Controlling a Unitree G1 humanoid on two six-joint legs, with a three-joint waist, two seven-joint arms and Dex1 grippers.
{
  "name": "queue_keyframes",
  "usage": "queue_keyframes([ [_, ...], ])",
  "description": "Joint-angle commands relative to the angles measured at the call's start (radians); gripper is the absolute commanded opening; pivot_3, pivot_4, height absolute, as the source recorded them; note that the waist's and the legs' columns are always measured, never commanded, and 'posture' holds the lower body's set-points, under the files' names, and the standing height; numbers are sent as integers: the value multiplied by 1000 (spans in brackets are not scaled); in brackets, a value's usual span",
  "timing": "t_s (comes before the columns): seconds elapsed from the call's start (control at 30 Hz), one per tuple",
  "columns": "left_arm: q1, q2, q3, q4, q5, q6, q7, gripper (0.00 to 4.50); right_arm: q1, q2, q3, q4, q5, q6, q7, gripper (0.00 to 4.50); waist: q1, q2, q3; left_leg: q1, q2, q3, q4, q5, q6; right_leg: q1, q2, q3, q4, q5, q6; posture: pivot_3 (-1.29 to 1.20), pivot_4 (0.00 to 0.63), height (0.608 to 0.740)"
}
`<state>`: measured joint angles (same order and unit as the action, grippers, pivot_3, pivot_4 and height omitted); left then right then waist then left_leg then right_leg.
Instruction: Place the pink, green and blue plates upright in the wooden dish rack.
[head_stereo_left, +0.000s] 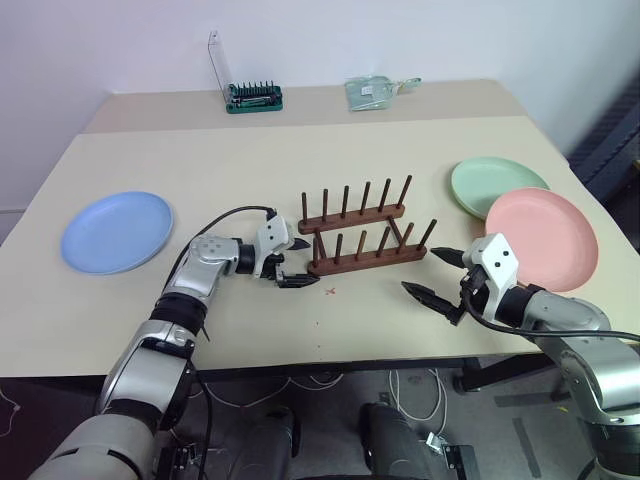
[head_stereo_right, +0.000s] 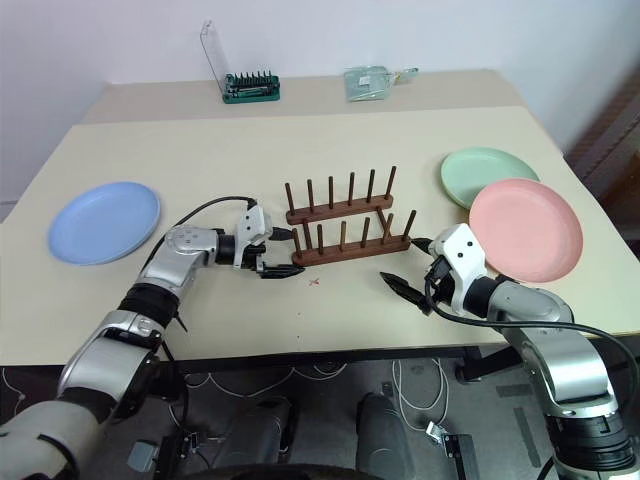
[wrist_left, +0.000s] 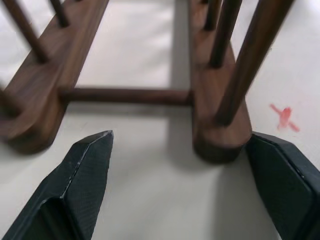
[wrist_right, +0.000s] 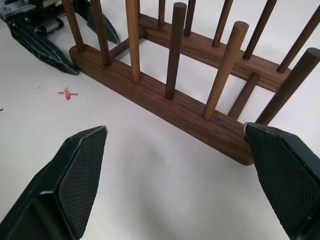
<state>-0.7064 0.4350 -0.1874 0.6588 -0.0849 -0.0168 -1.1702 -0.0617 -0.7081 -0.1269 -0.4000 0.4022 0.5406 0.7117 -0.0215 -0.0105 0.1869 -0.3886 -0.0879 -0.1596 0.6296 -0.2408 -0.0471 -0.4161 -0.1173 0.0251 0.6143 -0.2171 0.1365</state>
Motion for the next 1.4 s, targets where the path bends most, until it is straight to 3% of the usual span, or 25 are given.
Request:
queue_keyframes([
  [0.03,96,73,55,-139,-42,97,-2,3102,-6,-24,16,5,-46,-14,-4,3273,0,0,0,0,0,0,0,0,0,0,0,0,0,0,0,0,150,740],
  [0.23,222,95,19,-392,-80,217,-22,225,-23,-19,35,28,-55,-25,17,403,14,0,0,0,0,0,1,0,0,1,0,0,0,0,0,0,150,740],
  [0.27,231,84,0,-422,-68,233,-7,3,-28,-23,45,34,-63,-27,21,27,14,0,0,0,0,-1,1,0,0,1,-1,0,-1,0,0,0,150,740],
  [0.5,260,21,-83,-530,-35,288,56,3,-65,-24,114,79,-136,-35,21,27,11,0,0,0,0,-1,0,0,0,2,-1,0,-1,0,0,0,150,740],
  [0.87,218,-80,-52,-381,88,222,373,3,-269,98,259,366,-351,-107,-120,27,10,0,-1,1,-1,-1,1,0,0,3,-1,0,-1,0,0,0,150,740],
  [1.4,160,-132,-23,-259,92,188,546,3,-395,164,257,569,-438,-232,-176,27,7,0,-1,10,-1,0,-1,0,0,9,-1,0,-1,0,0,0,150,740],
])
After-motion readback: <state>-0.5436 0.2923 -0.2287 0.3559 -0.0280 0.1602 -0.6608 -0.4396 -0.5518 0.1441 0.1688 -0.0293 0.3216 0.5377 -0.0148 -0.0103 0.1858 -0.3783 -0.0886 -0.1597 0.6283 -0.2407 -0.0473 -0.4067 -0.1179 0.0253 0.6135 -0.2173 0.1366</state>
